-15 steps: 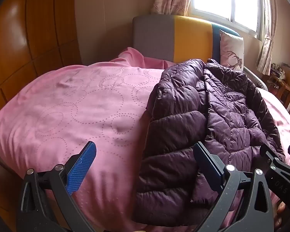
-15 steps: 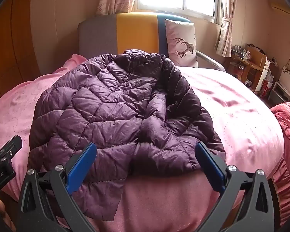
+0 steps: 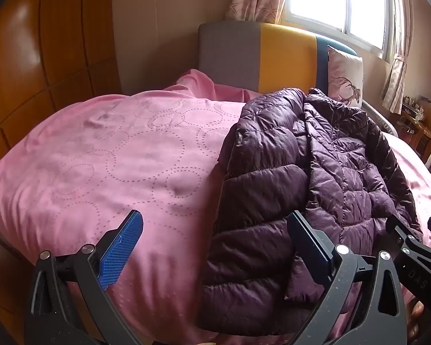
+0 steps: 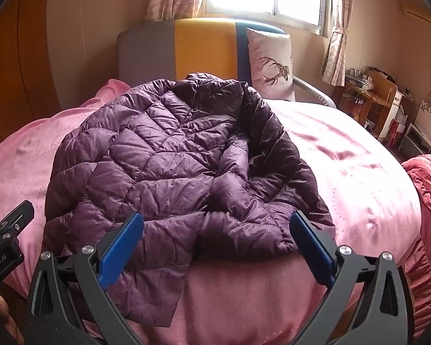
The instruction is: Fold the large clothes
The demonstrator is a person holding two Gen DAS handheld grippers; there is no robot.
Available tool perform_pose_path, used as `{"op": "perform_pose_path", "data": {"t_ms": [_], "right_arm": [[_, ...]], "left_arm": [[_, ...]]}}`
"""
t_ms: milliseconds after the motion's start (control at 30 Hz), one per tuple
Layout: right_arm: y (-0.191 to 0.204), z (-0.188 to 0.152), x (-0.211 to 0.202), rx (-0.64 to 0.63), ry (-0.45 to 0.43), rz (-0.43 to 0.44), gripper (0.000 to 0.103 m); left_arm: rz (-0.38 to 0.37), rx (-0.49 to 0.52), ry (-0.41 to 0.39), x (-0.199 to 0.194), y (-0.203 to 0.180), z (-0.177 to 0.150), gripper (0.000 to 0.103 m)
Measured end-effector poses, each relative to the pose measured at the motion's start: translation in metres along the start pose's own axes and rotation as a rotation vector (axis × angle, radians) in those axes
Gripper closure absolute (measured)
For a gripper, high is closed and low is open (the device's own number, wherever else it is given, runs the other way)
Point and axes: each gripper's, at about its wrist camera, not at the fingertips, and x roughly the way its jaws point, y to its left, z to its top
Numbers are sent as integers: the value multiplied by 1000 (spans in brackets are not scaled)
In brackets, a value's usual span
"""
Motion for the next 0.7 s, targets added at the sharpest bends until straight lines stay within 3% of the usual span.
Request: {"op": "perform_pose_path", "data": {"t_ms": [700], "right_arm": [[2, 4, -1, -24, 6, 25, 2]], "left_arm": [[-14, 1, 24, 6, -3, -3, 4]]}}
